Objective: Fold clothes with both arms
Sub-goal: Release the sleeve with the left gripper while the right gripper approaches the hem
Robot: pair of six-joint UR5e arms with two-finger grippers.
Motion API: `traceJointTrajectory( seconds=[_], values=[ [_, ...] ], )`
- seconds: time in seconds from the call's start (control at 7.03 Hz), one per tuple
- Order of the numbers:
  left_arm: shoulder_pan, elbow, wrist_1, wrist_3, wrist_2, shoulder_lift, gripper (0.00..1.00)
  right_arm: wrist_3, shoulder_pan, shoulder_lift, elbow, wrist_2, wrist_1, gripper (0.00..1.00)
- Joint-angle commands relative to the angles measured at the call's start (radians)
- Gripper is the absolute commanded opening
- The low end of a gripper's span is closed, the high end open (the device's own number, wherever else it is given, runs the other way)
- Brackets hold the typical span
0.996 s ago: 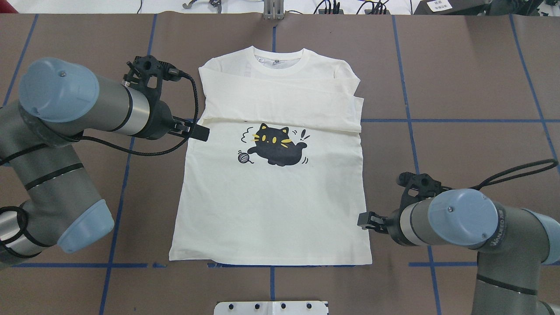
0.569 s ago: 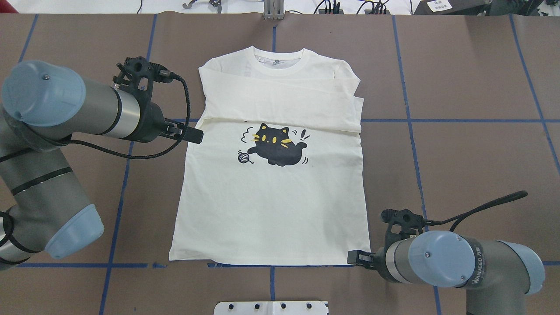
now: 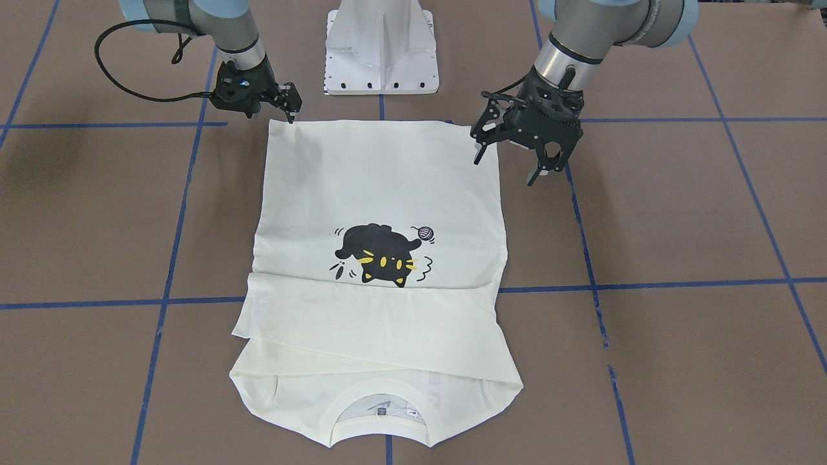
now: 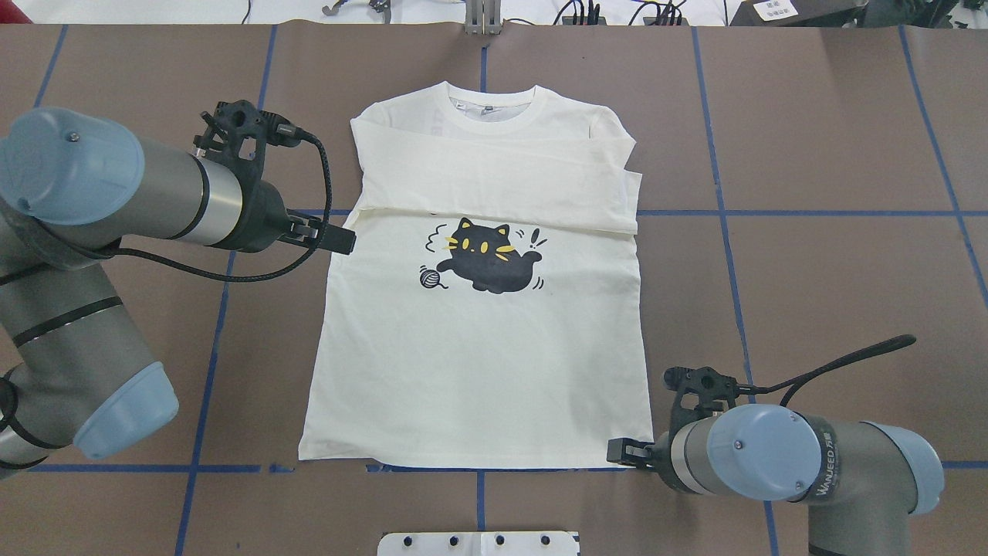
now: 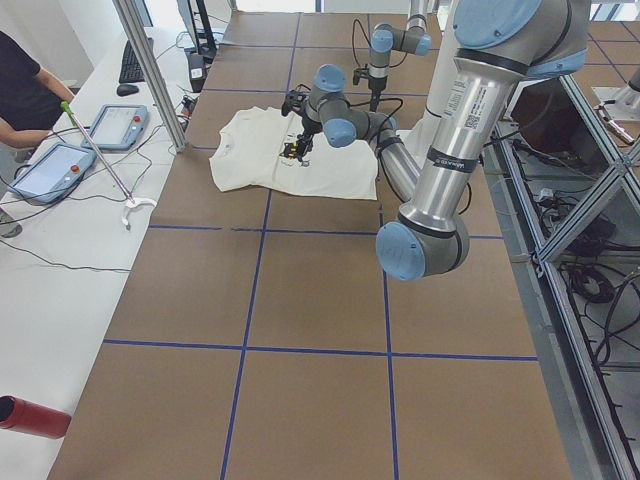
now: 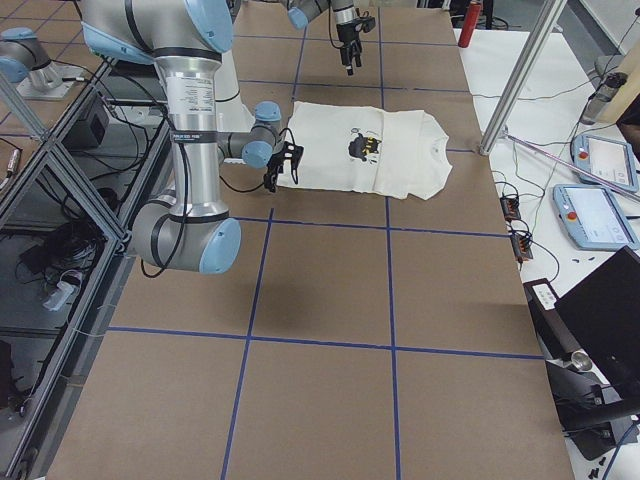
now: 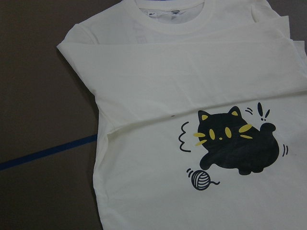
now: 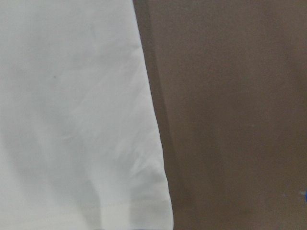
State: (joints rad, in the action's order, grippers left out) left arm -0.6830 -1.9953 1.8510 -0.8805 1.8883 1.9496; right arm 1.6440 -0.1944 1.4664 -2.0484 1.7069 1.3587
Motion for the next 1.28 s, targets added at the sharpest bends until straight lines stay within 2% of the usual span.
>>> traceJointTrajectory(
  seconds=[0.0, 0.14, 0.43, 0.57, 0.71, 0.85, 1.14],
  values=[
    [-0.001, -0.003, 0.001, 0.000, 0.000, 0.000, 1.00, -0.013, -0.023, -0.009, 0.011, -0.001, 0.002, 0.96],
    [-0.001, -0.008, 0.001, 0.000, 0.000, 0.000, 1.00, -0.016, -0.028, -0.020, 0.025, -0.001, 0.002, 0.96],
    [-0.001, -0.008, 0.001, 0.000, 0.000, 0.000, 1.00, -0.016, -0.026, -0.041, 0.046, 0.002, 0.004, 0.80],
    [-0.001, -0.010, -0.001, 0.000, 0.002, 0.000, 1.00, -0.015, -0.026, -0.041, 0.043, 0.005, 0.004, 0.69],
    [-0.001, -0.014, -0.001, 0.000, 0.002, 0.000, 1.00, -0.015, -0.028, -0.041, 0.042, 0.010, 0.004, 0.53],
    [-0.001, -0.014, -0.001, 0.000, 0.002, 0.000, 1.00, -0.015, -0.028, -0.041, 0.036, 0.011, 0.004, 0.48],
    [-0.003, -0.016, -0.001, 0.000, 0.002, -0.001, 1.00, -0.015, -0.028, -0.040, 0.033, 0.013, 0.004, 0.47]
  ],
)
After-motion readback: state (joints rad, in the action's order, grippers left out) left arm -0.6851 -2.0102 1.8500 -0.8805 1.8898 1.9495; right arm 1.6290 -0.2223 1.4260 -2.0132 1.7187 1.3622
